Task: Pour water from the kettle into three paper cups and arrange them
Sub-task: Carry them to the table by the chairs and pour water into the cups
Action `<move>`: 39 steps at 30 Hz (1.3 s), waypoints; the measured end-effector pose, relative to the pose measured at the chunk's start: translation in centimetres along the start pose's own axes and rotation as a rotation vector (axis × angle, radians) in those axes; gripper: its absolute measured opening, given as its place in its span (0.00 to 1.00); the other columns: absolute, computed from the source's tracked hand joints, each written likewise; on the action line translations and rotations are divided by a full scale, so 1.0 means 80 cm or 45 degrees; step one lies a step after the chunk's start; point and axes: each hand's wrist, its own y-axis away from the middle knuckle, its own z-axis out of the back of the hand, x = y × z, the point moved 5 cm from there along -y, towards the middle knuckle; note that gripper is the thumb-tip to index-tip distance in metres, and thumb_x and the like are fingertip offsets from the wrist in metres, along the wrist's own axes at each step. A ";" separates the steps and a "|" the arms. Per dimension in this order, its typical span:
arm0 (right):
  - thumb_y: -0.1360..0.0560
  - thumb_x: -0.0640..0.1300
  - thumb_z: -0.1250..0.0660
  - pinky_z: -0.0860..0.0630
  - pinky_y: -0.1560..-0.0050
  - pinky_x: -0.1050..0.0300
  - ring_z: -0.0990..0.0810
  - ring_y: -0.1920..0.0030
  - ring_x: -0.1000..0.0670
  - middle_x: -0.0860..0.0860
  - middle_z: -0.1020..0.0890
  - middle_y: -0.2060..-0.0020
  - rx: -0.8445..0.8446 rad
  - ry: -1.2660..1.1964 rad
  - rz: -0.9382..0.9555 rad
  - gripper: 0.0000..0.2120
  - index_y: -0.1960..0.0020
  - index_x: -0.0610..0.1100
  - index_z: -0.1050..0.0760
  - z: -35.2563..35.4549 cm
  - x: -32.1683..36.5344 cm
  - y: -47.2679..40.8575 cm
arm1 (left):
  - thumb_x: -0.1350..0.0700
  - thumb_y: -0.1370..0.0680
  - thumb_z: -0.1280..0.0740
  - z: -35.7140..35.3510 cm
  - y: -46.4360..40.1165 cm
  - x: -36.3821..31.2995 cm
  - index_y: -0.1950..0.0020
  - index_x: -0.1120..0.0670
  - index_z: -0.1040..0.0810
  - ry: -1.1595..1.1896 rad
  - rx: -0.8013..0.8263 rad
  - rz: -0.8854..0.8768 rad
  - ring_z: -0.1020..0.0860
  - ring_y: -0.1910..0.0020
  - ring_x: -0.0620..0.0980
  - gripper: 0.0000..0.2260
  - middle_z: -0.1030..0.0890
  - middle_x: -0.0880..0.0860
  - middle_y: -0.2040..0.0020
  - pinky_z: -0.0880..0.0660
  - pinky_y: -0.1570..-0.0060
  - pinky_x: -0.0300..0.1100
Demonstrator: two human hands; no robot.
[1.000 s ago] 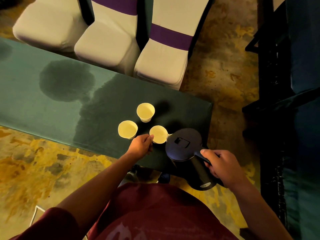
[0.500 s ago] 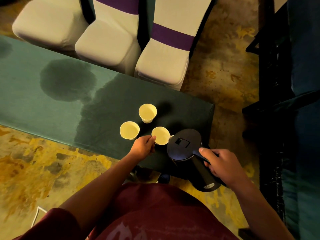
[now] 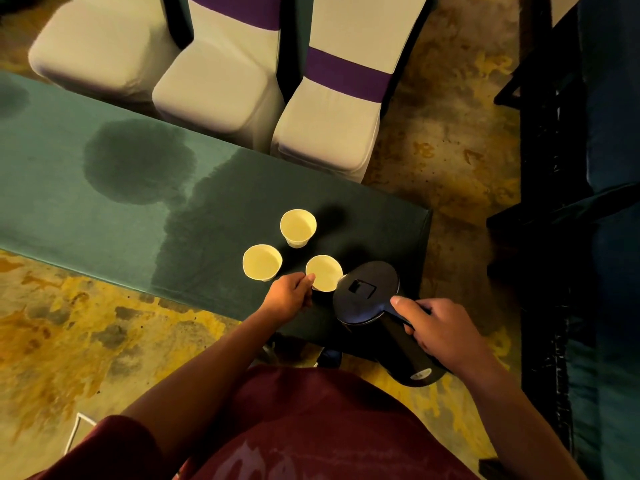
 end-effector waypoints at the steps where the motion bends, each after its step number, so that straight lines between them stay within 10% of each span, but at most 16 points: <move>1: 0.21 0.58 0.33 0.34 0.68 0.52 0.31 0.79 0.57 0.55 0.27 0.81 0.001 -0.002 -0.005 0.25 0.72 0.45 0.27 0.000 0.000 0.000 | 0.46 0.17 0.41 0.000 0.000 0.000 0.60 0.56 0.24 0.001 0.002 0.003 0.21 0.66 0.51 0.18 0.20 0.54 0.66 0.22 0.60 0.49; 28: 0.21 0.51 0.33 0.37 0.69 0.55 0.33 0.80 0.58 0.57 0.30 0.82 -0.064 -0.148 0.057 0.23 0.75 0.50 0.28 0.006 -0.016 0.002 | 0.41 0.19 0.41 0.008 0.008 0.001 0.56 0.59 0.22 0.008 -0.003 0.191 0.16 0.68 0.53 0.22 0.15 0.60 0.61 0.22 0.71 0.41; 39: 0.33 0.63 0.35 0.36 0.71 0.57 0.31 0.78 0.58 0.56 0.29 0.80 -0.104 -0.363 0.122 0.21 0.68 0.45 0.22 0.018 -0.042 0.000 | 0.53 0.20 0.37 0.046 0.021 -0.011 0.61 0.54 0.19 -0.190 0.067 0.255 0.24 0.75 0.43 0.13 0.15 0.53 0.64 0.29 0.75 0.35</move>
